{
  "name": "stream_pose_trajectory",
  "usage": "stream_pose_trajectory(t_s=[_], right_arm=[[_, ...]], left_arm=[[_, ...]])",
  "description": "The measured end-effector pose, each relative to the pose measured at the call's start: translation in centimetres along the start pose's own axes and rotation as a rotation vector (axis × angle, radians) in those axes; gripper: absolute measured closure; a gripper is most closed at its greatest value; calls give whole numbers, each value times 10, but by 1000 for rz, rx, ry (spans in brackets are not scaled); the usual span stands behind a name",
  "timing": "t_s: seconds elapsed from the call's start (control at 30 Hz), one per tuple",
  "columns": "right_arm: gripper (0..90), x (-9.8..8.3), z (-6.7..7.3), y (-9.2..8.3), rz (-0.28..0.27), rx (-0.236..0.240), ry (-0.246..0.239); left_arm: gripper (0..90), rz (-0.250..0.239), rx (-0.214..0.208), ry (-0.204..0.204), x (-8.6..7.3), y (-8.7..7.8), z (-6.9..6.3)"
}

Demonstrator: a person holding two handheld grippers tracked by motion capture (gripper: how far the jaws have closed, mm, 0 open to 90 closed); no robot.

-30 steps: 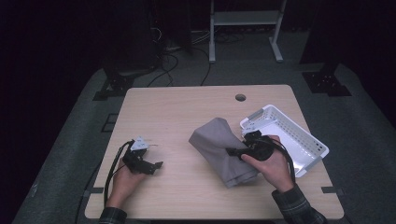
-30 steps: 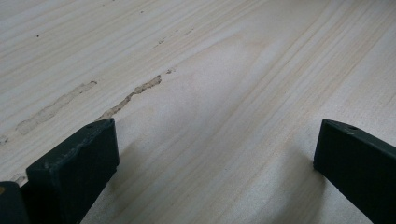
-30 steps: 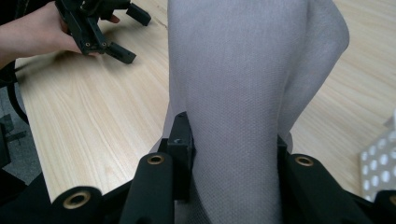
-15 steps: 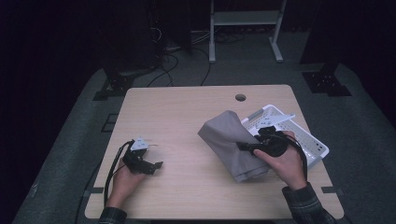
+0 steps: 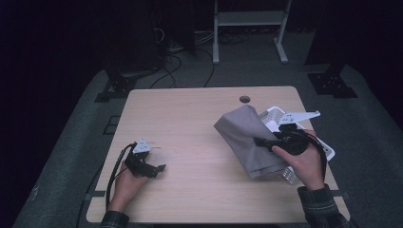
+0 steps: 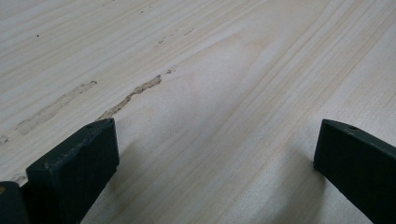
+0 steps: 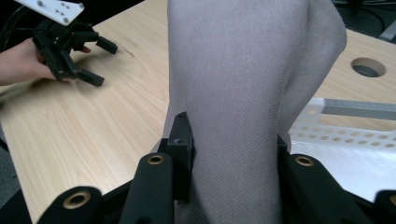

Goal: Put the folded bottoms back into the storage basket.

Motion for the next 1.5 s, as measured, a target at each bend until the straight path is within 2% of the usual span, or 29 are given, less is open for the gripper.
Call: stream_pose_trajectory(t_s=[0.3,0.6,0.7,0.97,1.5], right_arm=[[650,-4,-17,-14,-10,-37,9],[649,-17,-41,-29,15,-64,9],[649,-26,-53,-32,40,-79,21],[649,-38,-72,-35,68,-101,47],[649,-66,-105,-32,135,-131,51]], left_arm=[[0,0,0,0,0,0,0],[0,0,0,0,0,0,0],[0,0,0,0,0,0,0],[0,0,0,0,0,0,0],[0,0,0,-1,0,0,0]])
Point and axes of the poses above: each handheld gripper's, and its own axes: y roughly forward along the jaws, x roughly out of its top, z roughly to its left, the point moved 8 cm from there along y, roughly forward along the jaws, and after that the axes turned 13 degrees about -y, right-handed, at the moved point
